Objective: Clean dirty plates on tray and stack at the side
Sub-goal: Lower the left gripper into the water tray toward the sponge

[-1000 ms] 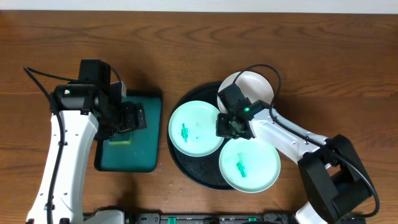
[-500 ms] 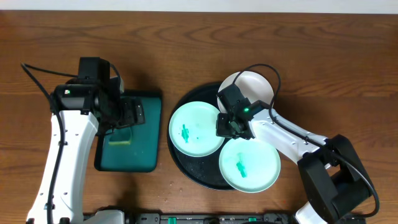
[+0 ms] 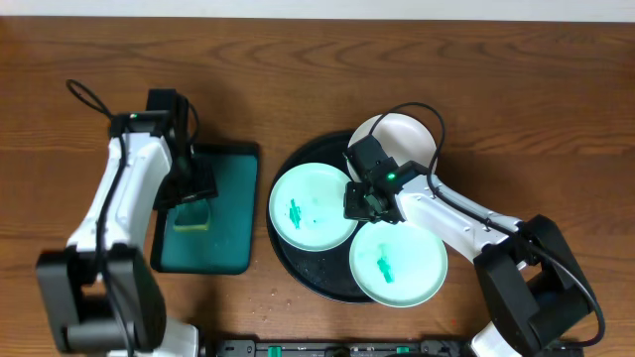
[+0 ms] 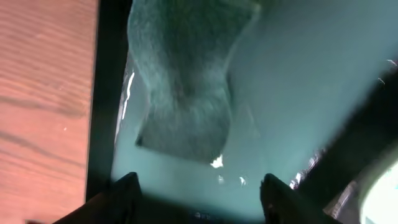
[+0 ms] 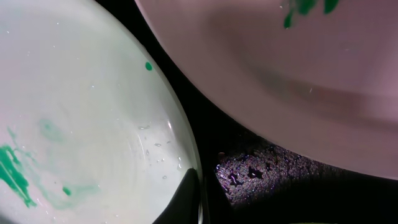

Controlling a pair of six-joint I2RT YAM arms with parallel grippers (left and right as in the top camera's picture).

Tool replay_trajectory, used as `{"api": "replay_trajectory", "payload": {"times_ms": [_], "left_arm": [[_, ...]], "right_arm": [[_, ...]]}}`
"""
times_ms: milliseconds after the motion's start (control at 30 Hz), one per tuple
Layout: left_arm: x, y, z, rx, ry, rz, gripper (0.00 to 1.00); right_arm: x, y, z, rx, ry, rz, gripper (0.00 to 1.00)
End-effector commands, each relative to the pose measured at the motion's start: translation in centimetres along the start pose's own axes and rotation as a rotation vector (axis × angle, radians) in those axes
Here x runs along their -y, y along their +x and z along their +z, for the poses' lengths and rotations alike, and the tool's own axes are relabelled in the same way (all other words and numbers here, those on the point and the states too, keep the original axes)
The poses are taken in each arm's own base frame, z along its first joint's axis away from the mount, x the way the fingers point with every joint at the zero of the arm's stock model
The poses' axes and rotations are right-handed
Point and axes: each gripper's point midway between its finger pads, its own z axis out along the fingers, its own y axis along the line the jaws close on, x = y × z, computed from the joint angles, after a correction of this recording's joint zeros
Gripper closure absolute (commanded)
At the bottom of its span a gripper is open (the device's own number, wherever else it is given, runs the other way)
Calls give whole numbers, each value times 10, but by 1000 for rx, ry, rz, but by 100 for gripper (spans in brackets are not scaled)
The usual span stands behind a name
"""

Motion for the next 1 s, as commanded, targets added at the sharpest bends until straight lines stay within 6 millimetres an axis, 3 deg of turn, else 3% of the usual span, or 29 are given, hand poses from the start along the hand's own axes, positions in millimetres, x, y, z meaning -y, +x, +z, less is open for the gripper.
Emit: {"api": "replay_trajectory", "payload": {"times_ms": [0, 233, 500, 967], "left_arm": [[-7, -2, 21, -48, -39, -16, 42], [-6, -13, 43, -48, -39, -12, 45], [-27, -23, 48, -30, 3, -109, 46], [7, -18, 51, -60, 155, 4, 49]], "right_arm": [[-1, 7, 4, -19, 6, -44, 99], [-1, 8, 4, -23, 9, -45, 99], [-1, 8, 4, -23, 9, -52, 99], [-1, 7, 4, -20, 6, -52, 98]]}}
